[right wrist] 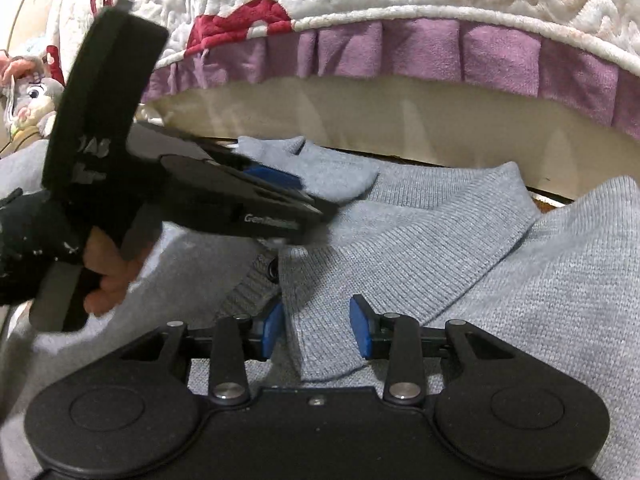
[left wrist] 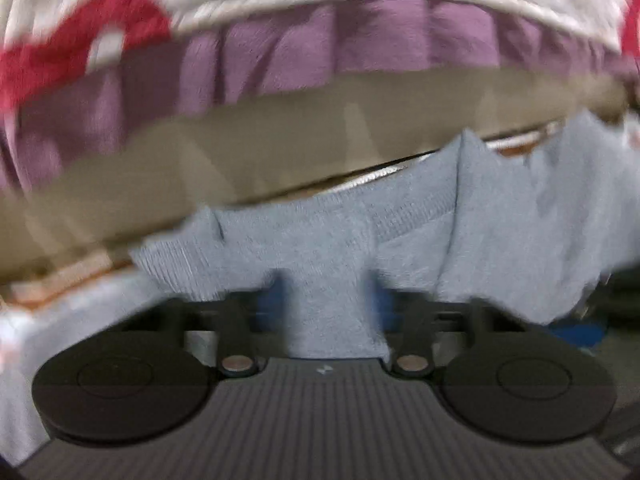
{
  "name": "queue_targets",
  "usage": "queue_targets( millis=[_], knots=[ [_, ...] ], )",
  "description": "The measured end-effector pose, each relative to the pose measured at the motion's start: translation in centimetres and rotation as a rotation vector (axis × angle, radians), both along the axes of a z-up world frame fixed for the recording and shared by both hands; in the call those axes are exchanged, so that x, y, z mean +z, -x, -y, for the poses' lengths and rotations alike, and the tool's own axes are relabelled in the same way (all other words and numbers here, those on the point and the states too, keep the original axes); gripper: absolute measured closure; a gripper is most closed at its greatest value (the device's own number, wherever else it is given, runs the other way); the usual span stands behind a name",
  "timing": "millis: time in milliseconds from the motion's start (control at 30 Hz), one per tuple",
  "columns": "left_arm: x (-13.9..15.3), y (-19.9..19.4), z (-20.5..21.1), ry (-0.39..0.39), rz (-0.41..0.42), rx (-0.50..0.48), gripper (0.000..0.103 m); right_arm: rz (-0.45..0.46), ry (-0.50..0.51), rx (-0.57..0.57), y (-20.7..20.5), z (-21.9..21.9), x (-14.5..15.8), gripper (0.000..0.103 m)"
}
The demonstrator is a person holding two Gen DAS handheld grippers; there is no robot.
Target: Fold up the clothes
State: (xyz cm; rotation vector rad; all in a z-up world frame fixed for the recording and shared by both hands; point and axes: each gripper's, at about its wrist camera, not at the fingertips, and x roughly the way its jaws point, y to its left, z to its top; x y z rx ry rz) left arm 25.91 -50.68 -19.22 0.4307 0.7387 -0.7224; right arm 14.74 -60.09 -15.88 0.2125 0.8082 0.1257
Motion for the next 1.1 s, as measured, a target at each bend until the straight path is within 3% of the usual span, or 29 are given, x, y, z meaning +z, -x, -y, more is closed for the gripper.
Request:
queue_targets(
  millis=[100, 200, 300, 367, 467, 567, 667, 767, 833, 900, 933, 967, 1033, 1100],
  knots=[
    [1.7, 0.3, -2.0, 0.078, -0.03, 0.051, 0.101, -0.001, 0.007, 0.01, 0.1, 0.0, 0.0, 0.062],
    [2.8, 0.5, -5.7, 0.173, -0.129, 0.178, 0.101, -0.007, -0.013, 0.012, -0.2, 0.3, 0.0, 0.062],
    [1.5, 0.7, -10.0, 0.249, -0.331, 0.325, 0.101, -0.007, -0.031, 0.006, -0.1, 0.7, 0.0, 0.062],
    [-0.3, 0.7, -11.5, 0.255, -0.447, 0.38, 0.101, -0.002, -0.017, 0.0, 0.2, 0.5, 0.2, 0.062],
    [-0.3, 1.3, -11.1, 0.24, -0.415, 0.319, 0.101, 0.006, 0.018, -0.001, 0.4, 0.1, 0.3, 0.062],
    [0.6, 1.4, -10.4, 0.227, -0.47, 0.266, 0.101, 0.013, 0.052, 0.013, 0.5, -0.2, 0.3, 0.061],
    [1.1, 1.7, -9.7, 0.145, -0.485, 0.194, 0.101, 0.013, 0.063, 0.019, 0.6, -0.2, 0.4, 0.061],
    [1.7, 2.4, -8.9, -0.015, -0.437, 0.103, 0.098, 0.014, 0.064, 0.022, 0.7, -0.2, 0.4, 0.06],
    [2.9, 3.3, -8.3, -0.107, -0.314, 0.061, 0.094, 0.012, 0.061, 0.021, 0.7, -0.2, 0.5, 0.059],
    [4.5, 3.5, -8.1, -0.092, -0.146, 0.087, 0.092, 0.011, 0.051, 0.022, 0.7, -0.2, 0.5, 0.053],
    [5.3, 3.5, -8.1, -0.053, -0.047, 0.122, 0.092, 0.012, 0.053, 0.023, 0.7, -0.4, 0.4, 0.052],
    [5.7, 3.2, -7.9, -0.014, 0.003, 0.137, 0.091, 0.012, 0.061, 0.024, 0.7, -0.6, 0.4, 0.049],
    [6.0, 2.3, -7.3, 0.057, 0.055, 0.146, 0.088, 0.013, 0.077, 0.027, 0.7, -1.0, 0.4, 0.047],
    [4.9, 1.0, -6.5, 0.08, 0.033, 0.153, 0.08, 0.018, 0.117, 0.04, 0.8, -1.7, 0.4, 0.046]
  ],
)
